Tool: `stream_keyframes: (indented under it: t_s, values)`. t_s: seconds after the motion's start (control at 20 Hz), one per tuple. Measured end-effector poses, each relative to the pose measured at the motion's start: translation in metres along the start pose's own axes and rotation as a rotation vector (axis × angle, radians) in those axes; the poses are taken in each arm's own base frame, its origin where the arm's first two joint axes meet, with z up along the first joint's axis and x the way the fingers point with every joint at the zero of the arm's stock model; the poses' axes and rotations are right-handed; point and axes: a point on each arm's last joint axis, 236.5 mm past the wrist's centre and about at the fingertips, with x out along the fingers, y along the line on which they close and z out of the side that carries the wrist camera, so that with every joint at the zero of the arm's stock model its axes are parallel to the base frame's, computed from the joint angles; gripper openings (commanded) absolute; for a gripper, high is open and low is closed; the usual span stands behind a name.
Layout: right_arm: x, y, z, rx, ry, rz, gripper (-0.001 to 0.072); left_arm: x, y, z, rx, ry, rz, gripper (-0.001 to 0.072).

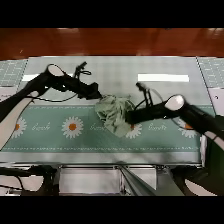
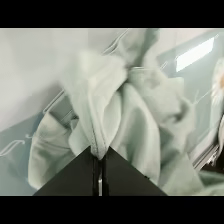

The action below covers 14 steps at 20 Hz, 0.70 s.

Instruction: Fold the shirts.

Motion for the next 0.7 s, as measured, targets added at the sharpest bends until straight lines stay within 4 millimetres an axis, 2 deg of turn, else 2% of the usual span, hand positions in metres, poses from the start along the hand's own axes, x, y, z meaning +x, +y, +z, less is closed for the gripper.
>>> stream_keyframes:
  t_s: [0.1, 0.2, 0.35, 0.5, 0.6, 0.7]
  values:
    - [-0.057, 0.006, 0.057, -0.069, -0.148, -0.059, 0.0026, -0.044, -0.015, 0.025, 0.038, -0.117, -0.007, 0.0022]
    - [-0.124, 0.018, 0.105, -0.133, -0.291, -0.124, 0.0026, -0.098, -0.037, 0.049, 0.094, -0.258, -0.009, 0.0022]
    - [-0.227, 0.046, 0.150, -0.230, -0.474, -0.230, 0.0025, -0.189, -0.080, 0.069, 0.200, -0.482, -0.003, 0.0022]
    - [-0.311, 0.086, 0.162, -0.328, -0.609, -0.322, 0.0026, -0.292, -0.136, 0.061, 0.330, -0.729, 0.019, 0.0022]
    - [-0.355, 0.115, 0.157, -0.389, -0.691, -0.367, 0.0026, -0.353, -0.174, 0.039, 0.419, -0.887, 0.046, 0.0022]
    - [-0.395, 0.141, 0.144, -0.438, -0.778, -0.415, 0.0026, -0.407, -0.210, 0.007, 0.505, -1.038, 0.083, 0.0022]
